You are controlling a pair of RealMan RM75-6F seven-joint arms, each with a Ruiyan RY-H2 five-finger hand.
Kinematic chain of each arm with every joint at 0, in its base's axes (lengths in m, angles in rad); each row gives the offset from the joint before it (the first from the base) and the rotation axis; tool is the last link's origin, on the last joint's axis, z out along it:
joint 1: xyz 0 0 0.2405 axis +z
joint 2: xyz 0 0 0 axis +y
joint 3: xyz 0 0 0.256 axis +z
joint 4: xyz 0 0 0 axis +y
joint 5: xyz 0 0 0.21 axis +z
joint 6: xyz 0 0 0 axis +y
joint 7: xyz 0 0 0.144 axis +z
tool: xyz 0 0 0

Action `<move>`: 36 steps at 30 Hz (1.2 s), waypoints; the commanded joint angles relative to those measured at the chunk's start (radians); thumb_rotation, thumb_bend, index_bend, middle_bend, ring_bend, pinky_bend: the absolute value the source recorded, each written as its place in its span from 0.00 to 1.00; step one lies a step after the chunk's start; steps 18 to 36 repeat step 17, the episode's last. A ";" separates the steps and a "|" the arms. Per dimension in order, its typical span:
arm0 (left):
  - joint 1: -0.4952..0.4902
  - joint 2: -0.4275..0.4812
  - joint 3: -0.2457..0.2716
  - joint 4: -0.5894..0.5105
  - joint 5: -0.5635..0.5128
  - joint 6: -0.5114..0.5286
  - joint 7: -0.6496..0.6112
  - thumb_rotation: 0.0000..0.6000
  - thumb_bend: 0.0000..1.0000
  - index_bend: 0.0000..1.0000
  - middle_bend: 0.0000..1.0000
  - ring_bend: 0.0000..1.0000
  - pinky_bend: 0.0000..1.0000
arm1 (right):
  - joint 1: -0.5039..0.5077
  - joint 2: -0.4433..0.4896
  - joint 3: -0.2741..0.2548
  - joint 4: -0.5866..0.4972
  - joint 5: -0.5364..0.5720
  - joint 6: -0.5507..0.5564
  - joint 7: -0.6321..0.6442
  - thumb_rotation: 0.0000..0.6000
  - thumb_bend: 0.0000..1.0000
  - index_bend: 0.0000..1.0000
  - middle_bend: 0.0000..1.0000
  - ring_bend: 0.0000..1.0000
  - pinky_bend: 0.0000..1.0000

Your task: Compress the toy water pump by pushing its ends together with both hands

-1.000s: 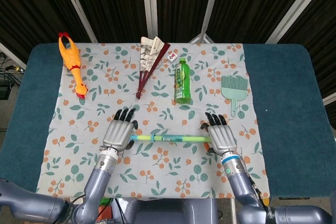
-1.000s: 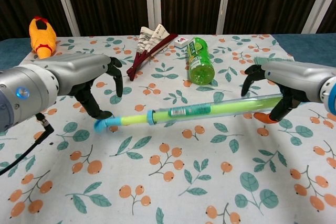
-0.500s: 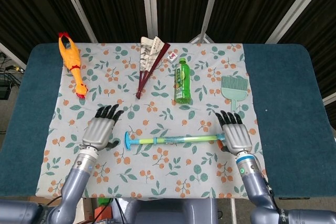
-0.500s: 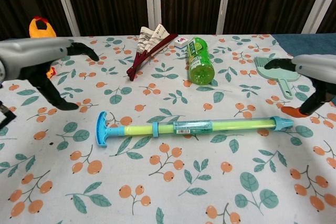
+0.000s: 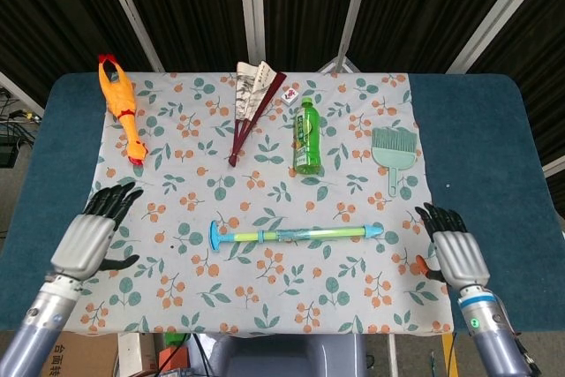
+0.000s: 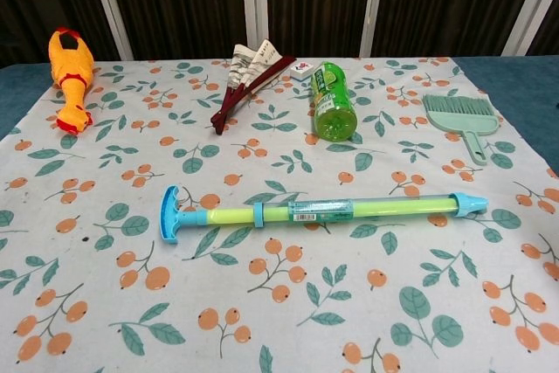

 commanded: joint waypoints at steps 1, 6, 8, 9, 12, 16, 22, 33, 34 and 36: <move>0.142 0.074 0.103 0.123 0.171 0.120 -0.154 1.00 0.09 0.02 0.00 0.00 0.00 | -0.120 0.084 -0.088 0.029 -0.190 0.102 0.127 1.00 0.40 0.00 0.00 0.00 0.00; 0.254 0.060 0.139 0.248 0.243 0.223 -0.263 1.00 0.09 0.00 0.00 0.00 0.00 | -0.236 0.102 -0.147 0.127 -0.344 0.225 0.204 1.00 0.39 0.00 0.00 0.00 0.00; 0.285 0.051 0.137 0.297 0.249 0.251 -0.291 1.00 0.09 0.00 0.00 0.00 0.00 | -0.267 0.103 -0.155 0.160 -0.371 0.256 0.232 1.00 0.39 0.00 0.00 0.00 0.00; 0.302 0.044 0.130 0.330 0.250 0.269 -0.302 1.00 0.09 0.00 0.00 0.00 0.00 | -0.284 0.099 -0.153 0.184 -0.384 0.276 0.250 1.00 0.39 0.00 0.00 0.00 0.00; 0.335 0.034 0.110 0.385 0.247 0.304 -0.335 1.00 0.09 0.00 0.00 0.00 0.00 | -0.315 0.084 -0.134 0.230 -0.396 0.314 0.281 1.00 0.39 0.00 0.00 0.00 0.00; 0.364 0.022 0.085 0.422 0.234 0.321 -0.362 1.00 0.09 0.00 0.00 0.00 0.00 | -0.345 0.058 -0.097 0.267 -0.409 0.364 0.305 1.00 0.39 0.00 0.00 0.00 0.00; 0.367 0.022 0.079 0.426 0.231 0.322 -0.367 1.00 0.09 0.00 0.00 0.00 0.00 | -0.351 0.052 -0.089 0.270 -0.408 0.370 0.305 1.00 0.39 0.00 0.00 0.00 0.00; 0.367 0.022 0.079 0.426 0.231 0.322 -0.367 1.00 0.09 0.00 0.00 0.00 0.00 | -0.351 0.052 -0.089 0.270 -0.408 0.370 0.305 1.00 0.39 0.00 0.00 0.00 0.00; 0.367 0.022 0.079 0.426 0.231 0.322 -0.367 1.00 0.09 0.00 0.00 0.00 0.00 | -0.351 0.052 -0.089 0.270 -0.408 0.370 0.305 1.00 0.39 0.00 0.00 0.00 0.00; 0.367 0.022 0.079 0.426 0.231 0.322 -0.367 1.00 0.09 0.00 0.00 0.00 0.00 | -0.351 0.052 -0.089 0.270 -0.408 0.370 0.305 1.00 0.39 0.00 0.00 0.00 0.00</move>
